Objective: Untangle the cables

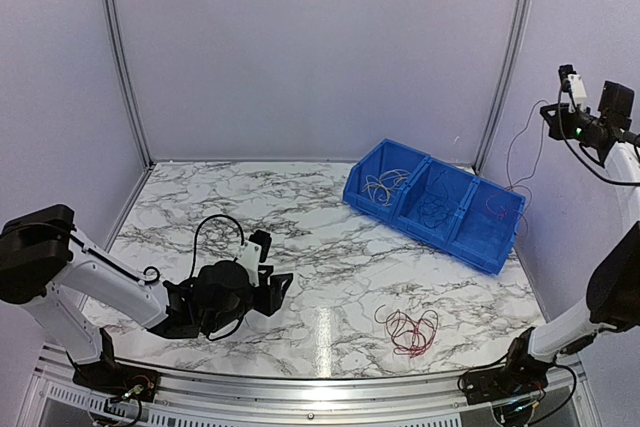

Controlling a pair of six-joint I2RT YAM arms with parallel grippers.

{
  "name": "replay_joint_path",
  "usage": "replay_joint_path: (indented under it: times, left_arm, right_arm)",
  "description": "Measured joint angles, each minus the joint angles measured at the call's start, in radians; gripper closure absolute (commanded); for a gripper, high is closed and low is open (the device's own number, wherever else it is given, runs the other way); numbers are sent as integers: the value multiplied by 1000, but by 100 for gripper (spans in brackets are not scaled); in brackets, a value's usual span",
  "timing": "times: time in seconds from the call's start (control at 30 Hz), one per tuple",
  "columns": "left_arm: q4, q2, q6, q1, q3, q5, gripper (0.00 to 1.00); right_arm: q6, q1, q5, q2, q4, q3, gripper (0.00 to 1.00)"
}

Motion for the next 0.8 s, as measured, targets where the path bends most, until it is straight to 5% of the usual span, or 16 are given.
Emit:
replay_joint_path:
  times: [0.8]
  left_arm:
    - [0, 23, -4, -5, 3, 8, 48]
  right_arm:
    - [60, 15, -39, 37, -8, 114, 100]
